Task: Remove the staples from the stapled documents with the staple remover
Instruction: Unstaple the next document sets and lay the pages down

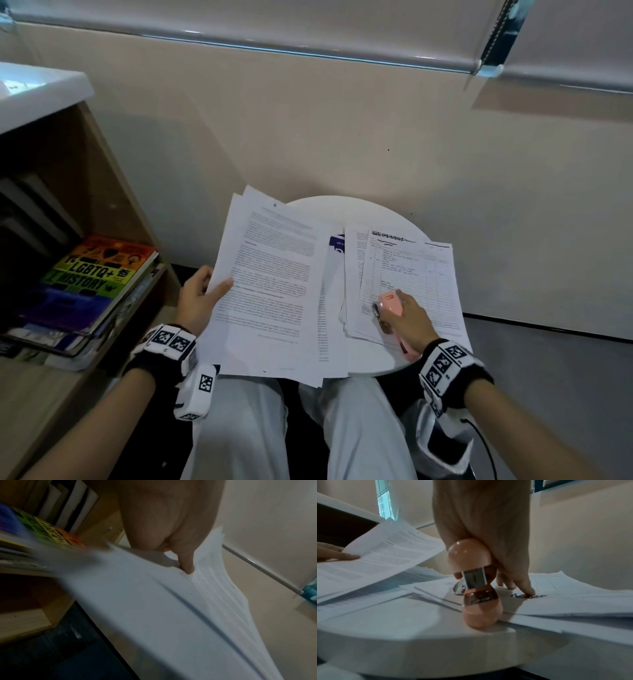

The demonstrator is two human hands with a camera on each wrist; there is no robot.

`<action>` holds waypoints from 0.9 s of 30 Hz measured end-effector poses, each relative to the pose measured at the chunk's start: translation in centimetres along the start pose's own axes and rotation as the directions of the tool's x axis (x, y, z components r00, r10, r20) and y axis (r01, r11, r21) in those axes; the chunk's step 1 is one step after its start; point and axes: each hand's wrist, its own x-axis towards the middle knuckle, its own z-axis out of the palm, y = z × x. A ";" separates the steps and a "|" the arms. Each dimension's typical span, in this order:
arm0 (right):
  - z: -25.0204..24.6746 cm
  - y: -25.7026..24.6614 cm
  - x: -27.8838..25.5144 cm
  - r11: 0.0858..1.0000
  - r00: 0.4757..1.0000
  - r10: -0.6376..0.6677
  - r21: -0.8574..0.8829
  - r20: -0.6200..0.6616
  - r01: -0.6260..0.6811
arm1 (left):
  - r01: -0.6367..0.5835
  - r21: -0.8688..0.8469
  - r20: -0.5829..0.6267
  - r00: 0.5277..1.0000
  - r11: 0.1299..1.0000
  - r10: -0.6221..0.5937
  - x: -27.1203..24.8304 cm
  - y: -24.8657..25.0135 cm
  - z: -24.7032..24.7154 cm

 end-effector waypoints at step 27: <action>-3.6 -2.9 0.2 0.921 0.972 0.235 0.325 -0.020 -0.216 | -0.020 0.443 0.399 0.900 0.896 -0.177 -8.0 0.7 9.8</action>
